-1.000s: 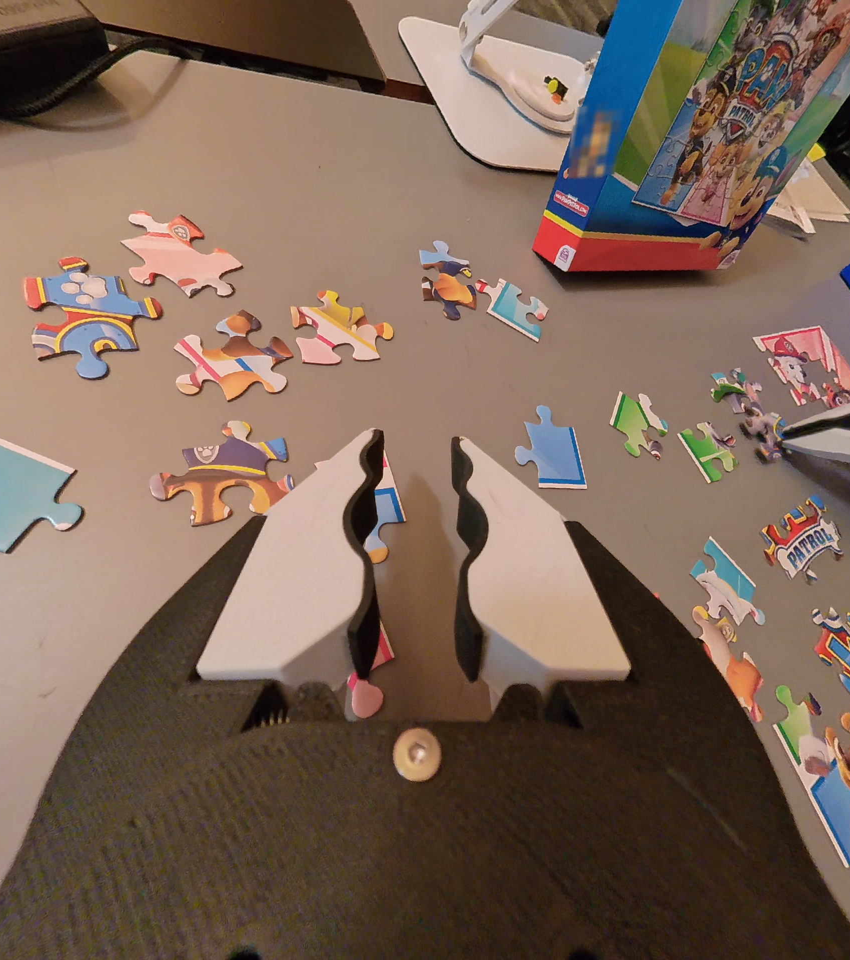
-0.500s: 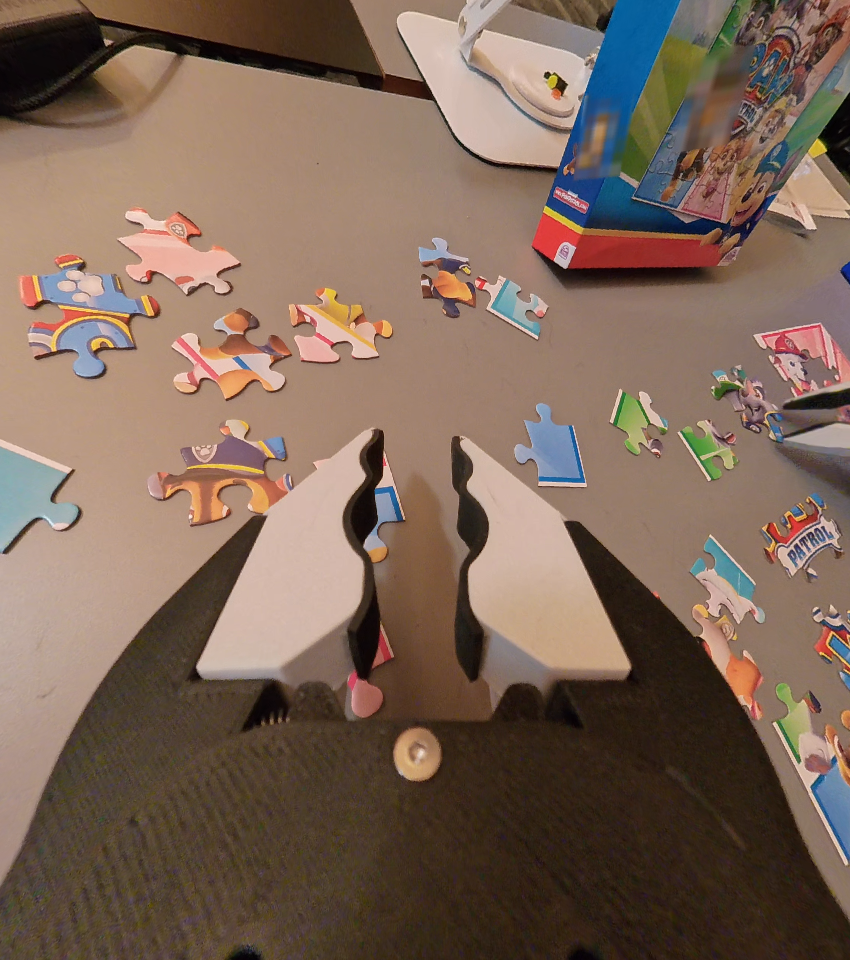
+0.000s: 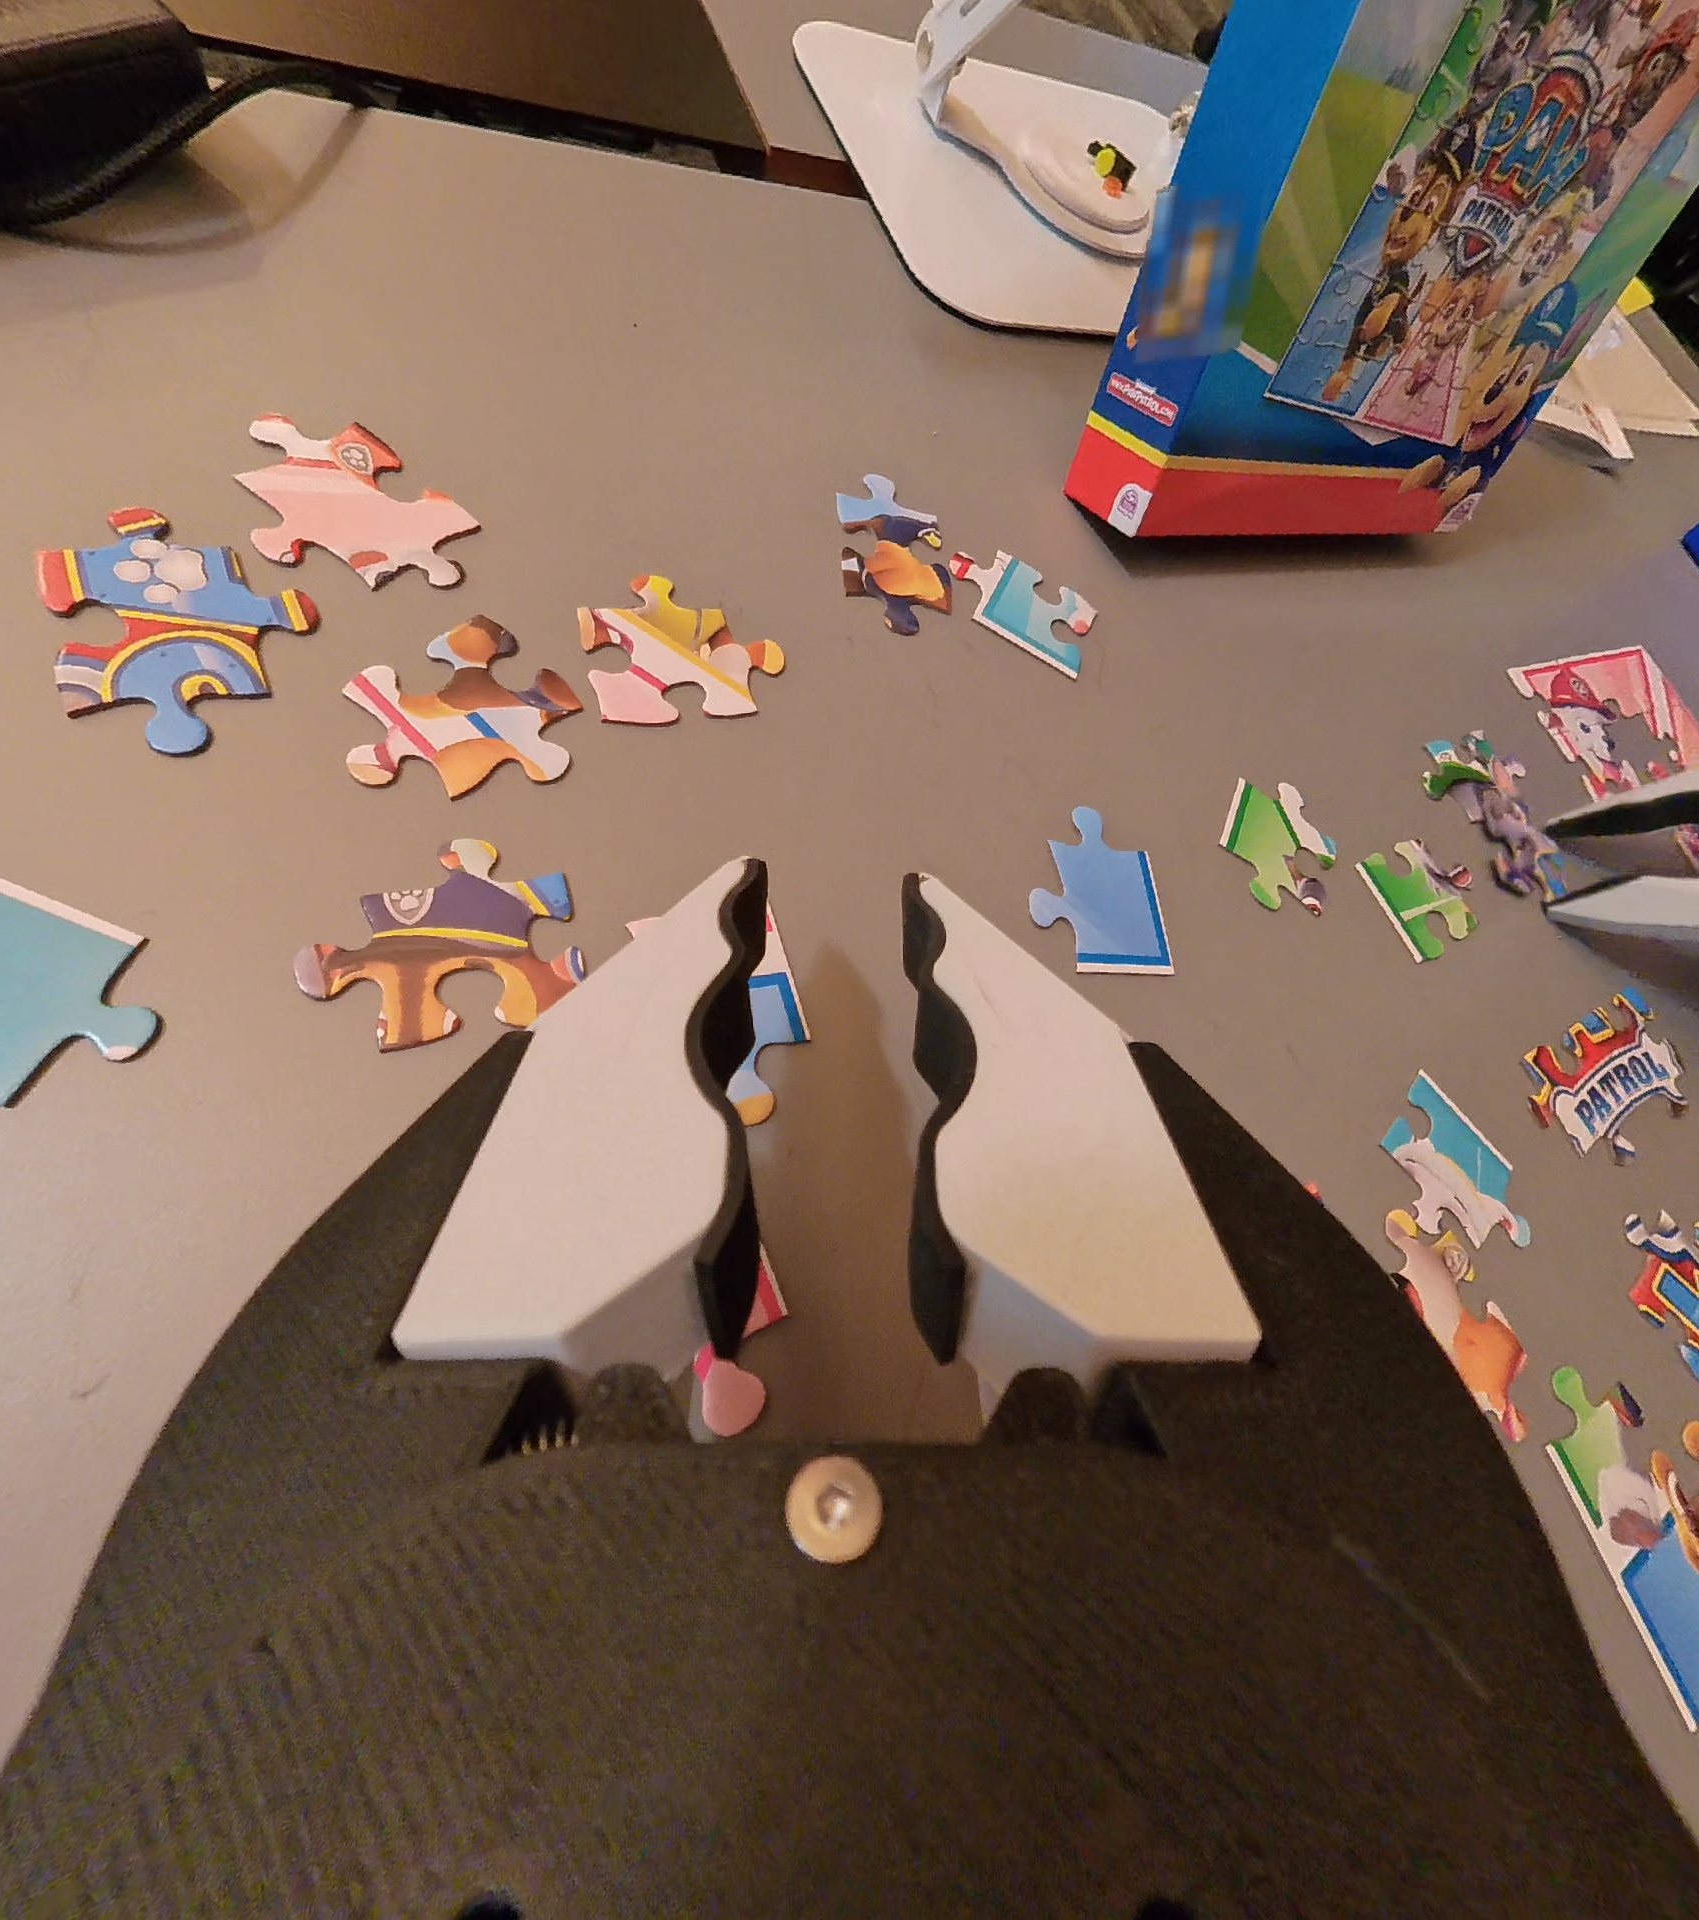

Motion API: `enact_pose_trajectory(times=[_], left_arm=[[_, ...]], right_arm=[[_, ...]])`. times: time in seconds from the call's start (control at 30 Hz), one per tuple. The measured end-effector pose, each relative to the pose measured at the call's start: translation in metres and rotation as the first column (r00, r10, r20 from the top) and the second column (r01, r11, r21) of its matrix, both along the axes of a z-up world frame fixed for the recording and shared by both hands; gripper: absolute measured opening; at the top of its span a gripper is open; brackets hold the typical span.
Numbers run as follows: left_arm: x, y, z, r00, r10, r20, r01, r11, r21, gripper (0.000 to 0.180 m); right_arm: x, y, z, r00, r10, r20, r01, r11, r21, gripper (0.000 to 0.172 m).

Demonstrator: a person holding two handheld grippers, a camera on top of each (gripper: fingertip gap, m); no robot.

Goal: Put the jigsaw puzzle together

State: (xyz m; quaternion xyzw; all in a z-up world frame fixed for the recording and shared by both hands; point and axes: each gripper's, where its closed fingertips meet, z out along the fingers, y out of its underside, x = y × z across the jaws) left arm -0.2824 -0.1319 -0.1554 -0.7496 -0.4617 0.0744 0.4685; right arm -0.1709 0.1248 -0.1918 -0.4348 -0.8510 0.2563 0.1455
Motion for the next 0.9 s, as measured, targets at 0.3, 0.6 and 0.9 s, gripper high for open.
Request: enact_pose_trajectory(times=[0.3, 0.6, 0.9], left_arm=[[0.0004, 0.0005, -0.001, 1.0, -0.003, 0.001, 0.003, 1.0, -0.004, 0.023], [0.0004, 0.0005, -0.0012, 1.0, -0.004, 0.001, 0.004, 1.0, -0.007, 0.023], [0.0005, 0.0004, -0.0026, 1.0, -0.003, 0.002, 0.003, 1.0, -0.014, 0.023]], right_arm=[[0.0034, -0.0043, -0.0003, 0.98, 0.191, 0.049, -0.194, 0.979, 0.064, 0.019], [0.0028, 0.0002, 0.0, 0.997, 0.062, 0.036, -0.063, 0.997, 0.033, 0.023], [0.0031, 0.004, -0.0004, 0.998, -0.052, 0.027, 0.054, 0.997, -0.063, 0.01]])
